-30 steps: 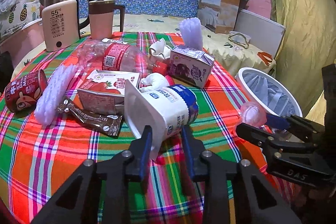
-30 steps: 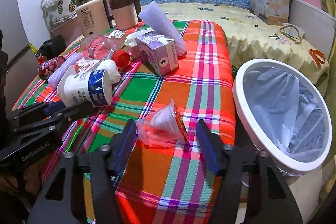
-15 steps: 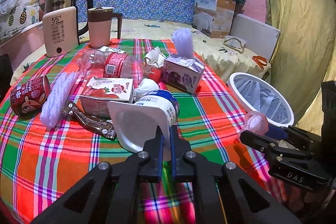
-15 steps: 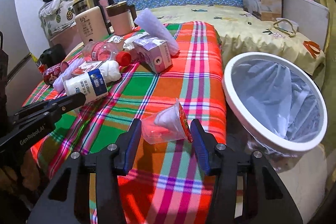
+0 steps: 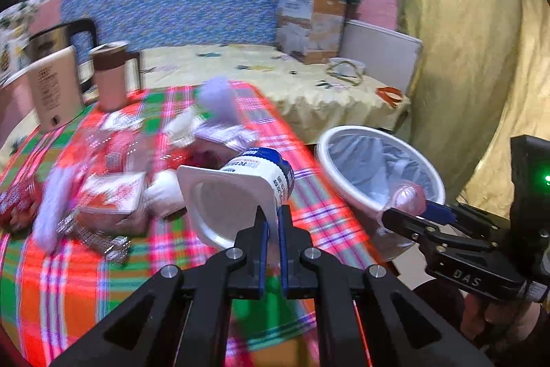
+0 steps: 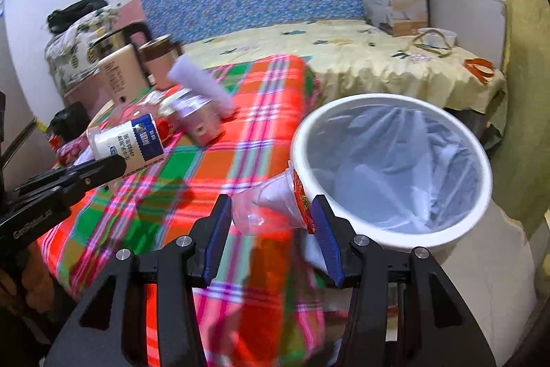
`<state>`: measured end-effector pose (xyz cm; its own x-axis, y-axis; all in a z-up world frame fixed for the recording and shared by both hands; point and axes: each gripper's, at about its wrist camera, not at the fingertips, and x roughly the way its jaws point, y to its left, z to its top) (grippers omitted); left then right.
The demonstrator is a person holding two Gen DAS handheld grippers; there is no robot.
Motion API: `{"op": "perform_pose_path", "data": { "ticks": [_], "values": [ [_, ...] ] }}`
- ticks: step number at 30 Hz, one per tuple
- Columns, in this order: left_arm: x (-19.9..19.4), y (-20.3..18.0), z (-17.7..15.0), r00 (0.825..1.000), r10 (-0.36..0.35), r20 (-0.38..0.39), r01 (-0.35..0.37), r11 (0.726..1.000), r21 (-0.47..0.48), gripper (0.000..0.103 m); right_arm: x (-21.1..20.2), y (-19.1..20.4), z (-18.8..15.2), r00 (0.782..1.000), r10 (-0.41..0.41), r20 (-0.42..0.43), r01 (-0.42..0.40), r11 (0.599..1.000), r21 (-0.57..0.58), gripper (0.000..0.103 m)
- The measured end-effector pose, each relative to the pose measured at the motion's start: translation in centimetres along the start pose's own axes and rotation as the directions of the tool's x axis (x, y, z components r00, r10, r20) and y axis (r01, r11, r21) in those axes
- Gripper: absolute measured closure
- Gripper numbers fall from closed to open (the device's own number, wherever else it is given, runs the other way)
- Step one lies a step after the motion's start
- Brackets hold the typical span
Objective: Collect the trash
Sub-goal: 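Carry both cups over the bin and open both tools to drop them, then move both tools back over the table toward the remaining trash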
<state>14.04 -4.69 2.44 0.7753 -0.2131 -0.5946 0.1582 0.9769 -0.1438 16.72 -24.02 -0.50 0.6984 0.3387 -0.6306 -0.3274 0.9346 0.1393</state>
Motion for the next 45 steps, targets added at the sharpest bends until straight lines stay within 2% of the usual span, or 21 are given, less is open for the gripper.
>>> {"op": "perform_pose_path", "data": {
  "ticks": [4,11,21,24,26,27,30,36,39,45],
  "values": [
    [2.1,-2.8,1.5,0.998,-0.064,-0.015,0.065,0.996,0.053,0.097,-0.2,-2.6,0.5,0.999,-0.052,0.013,0.052,0.998,0.035,0.053],
    [6.0,-6.2,3.3,0.986,-0.157,-0.060,0.162,0.983,0.085,0.097,0.2,-6.1,0.5,0.993,-0.115,-0.013,0.115,0.990,0.078,0.053],
    [9.2,-9.4,4.0,0.966,-0.223,-0.130,0.238,0.964,0.116,0.097,1.6,-8.7,0.4,0.988,-0.136,-0.070,0.143,0.984,0.110,0.052],
    [9.5,-9.6,3.9,0.963,-0.231,-0.137,0.247,0.962,0.117,0.092,1.8,-9.1,0.2,0.987,-0.136,-0.080,0.145,0.983,0.113,0.051],
    [9.5,-9.7,3.9,0.962,-0.235,-0.135,0.251,0.961,0.116,0.079,1.5,-9.2,0.0,0.987,-0.139,-0.074,0.147,0.982,0.115,0.047],
    [9.5,-9.6,3.8,0.962,-0.239,-0.133,0.254,0.960,0.114,0.073,1.4,-9.3,0.0,0.988,-0.137,-0.072,0.145,0.982,0.118,0.040],
    [9.2,-9.2,3.8,0.961,-0.247,-0.125,0.259,0.961,0.093,0.067,1.1,-9.4,-0.1,0.989,-0.133,-0.063,0.140,0.982,0.129,0.038],
    [7.7,-7.9,3.4,0.969,-0.230,-0.092,0.235,0.971,0.046,0.064,-0.5,-8.9,-0.3,0.986,-0.163,-0.040,0.167,0.977,0.130,0.038],
    [6.2,-6.9,2.8,0.976,-0.207,-0.062,0.208,0.978,0.022,0.058,-1.4,-8.4,-0.6,0.989,-0.150,-0.022,0.151,0.978,0.142,0.038],
    [3.0,-5.2,1.4,0.991,-0.131,-0.007,0.131,0.991,0.005,0.056,-3.0,-6.1,-1.4,0.993,-0.118,0.006,0.116,0.985,0.127,0.038]
  ]
}}
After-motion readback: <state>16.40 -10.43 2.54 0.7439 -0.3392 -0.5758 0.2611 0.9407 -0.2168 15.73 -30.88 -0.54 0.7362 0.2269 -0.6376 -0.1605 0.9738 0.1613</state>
